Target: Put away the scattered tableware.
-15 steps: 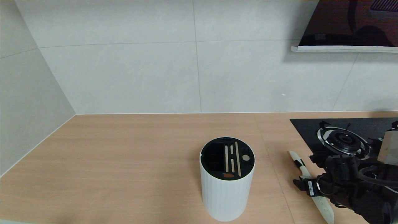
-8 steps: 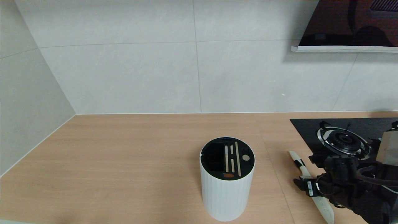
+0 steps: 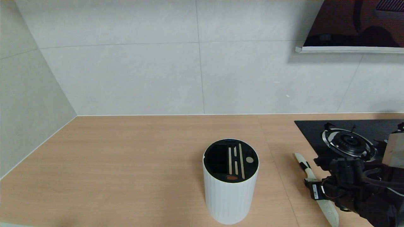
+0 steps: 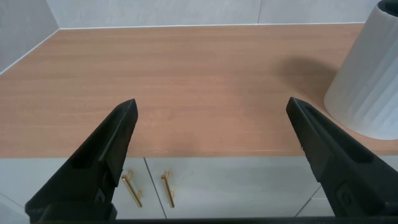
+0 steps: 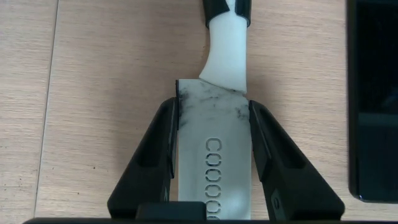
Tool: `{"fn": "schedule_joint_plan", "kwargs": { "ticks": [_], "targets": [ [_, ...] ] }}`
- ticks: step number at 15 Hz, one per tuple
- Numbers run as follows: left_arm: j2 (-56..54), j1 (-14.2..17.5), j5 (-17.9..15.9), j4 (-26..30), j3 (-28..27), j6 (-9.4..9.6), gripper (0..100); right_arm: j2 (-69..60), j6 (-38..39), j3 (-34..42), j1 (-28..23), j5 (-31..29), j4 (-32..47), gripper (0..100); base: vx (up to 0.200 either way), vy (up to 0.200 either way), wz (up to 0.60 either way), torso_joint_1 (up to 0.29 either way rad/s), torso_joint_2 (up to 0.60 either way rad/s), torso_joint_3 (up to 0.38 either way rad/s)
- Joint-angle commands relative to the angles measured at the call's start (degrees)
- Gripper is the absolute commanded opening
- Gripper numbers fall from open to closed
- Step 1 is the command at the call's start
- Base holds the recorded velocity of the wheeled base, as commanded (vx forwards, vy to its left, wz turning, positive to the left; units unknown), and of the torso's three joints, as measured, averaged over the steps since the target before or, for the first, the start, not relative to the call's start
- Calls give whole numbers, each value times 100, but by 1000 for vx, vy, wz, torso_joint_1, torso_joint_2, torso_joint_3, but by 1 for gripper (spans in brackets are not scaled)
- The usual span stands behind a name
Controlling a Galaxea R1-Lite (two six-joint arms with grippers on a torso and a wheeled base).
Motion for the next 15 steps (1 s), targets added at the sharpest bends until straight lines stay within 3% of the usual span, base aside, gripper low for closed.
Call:
{"fn": "schedule_joint_plan", "kwargs": {
  "ticks": [1, 5, 15],
  "targets": [
    [0, 1, -2, 0, 0, -1, 100, -8, 0, 23, 1, 1, -2, 0, 0, 0, 0, 0, 0, 0],
    [0, 1, -2, 0, 0, -1, 100, -122, -9, 40, 1, -8, -2, 0, 0, 0, 0, 0, 0, 0],
    [0, 1, -2, 0, 0, 8, 100, -2416, 26, 277, 318, 54, 403, 0, 0, 0, 0, 0, 0, 0]
  ]
}}
